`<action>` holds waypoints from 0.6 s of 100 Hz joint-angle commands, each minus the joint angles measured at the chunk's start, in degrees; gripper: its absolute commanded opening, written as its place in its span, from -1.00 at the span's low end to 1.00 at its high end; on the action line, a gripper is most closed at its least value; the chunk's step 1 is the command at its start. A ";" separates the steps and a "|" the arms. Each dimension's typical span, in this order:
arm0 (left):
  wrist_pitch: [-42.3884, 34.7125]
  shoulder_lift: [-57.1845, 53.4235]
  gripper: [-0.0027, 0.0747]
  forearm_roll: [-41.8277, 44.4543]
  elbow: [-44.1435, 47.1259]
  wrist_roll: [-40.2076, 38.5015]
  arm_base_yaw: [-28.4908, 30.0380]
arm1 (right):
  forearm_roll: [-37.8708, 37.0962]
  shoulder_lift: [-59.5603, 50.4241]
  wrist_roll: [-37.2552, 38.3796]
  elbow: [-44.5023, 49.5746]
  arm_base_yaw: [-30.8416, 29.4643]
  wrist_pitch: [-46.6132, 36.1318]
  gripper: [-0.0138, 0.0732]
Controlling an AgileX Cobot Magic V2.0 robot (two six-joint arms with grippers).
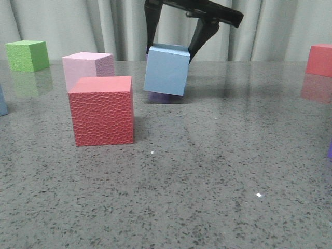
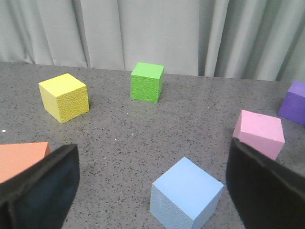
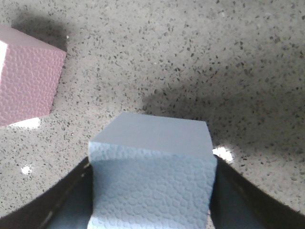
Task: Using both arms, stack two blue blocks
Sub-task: 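Close the right gripper on the light-blue cube and lift it, then carry the cube toward the purple cube and set it down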
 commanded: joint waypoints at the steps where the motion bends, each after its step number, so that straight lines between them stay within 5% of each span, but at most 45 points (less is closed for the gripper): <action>1: -4.60 0.41 0.62 -1.01 -2.23 -0.14 0.28 | 0.62 -3.49 -0.04 -1.93 -0.21 1.51 -0.04; 29: -4.48 0.41 0.62 -1.01 -2.23 -0.14 0.28 | 1.88 -3.49 -0.04 -1.93 -0.21 0.46 0.54; 60: -4.48 0.41 0.62 -1.01 -2.23 -0.14 0.28 | 2.89 -3.49 -0.04 -1.97 -0.21 0.61 0.57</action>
